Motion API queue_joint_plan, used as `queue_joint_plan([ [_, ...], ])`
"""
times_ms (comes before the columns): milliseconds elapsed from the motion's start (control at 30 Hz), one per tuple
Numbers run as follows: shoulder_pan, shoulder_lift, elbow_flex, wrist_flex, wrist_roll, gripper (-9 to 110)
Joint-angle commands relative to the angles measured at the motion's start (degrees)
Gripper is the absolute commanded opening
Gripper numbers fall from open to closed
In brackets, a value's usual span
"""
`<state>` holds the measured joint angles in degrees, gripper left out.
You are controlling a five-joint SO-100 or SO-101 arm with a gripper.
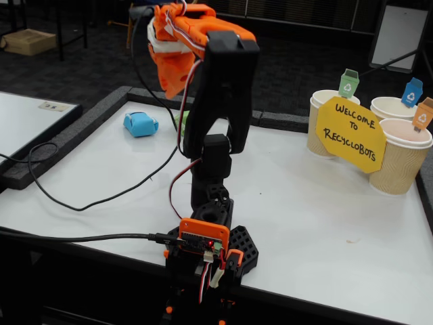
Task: Sort rubbish by color.
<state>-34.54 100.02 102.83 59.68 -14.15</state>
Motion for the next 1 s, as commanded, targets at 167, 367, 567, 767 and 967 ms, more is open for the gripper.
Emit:
queue_joint_plan([
  [167, 11.4, -11.0, -16.9, -3.6, -8.5, 7],
  [367, 12.7, -13.6, -19.4, -0.6, -18.6, 6],
  [567, 7.0, -15.0, -22.8, 7.5, -24.9, 6],
  [767, 5.0, -15.0, -22.3, 6.8, -24.8, 7],
  [967, 6.6, -14.9, -22.2, 0.7, -24.8, 0],
])
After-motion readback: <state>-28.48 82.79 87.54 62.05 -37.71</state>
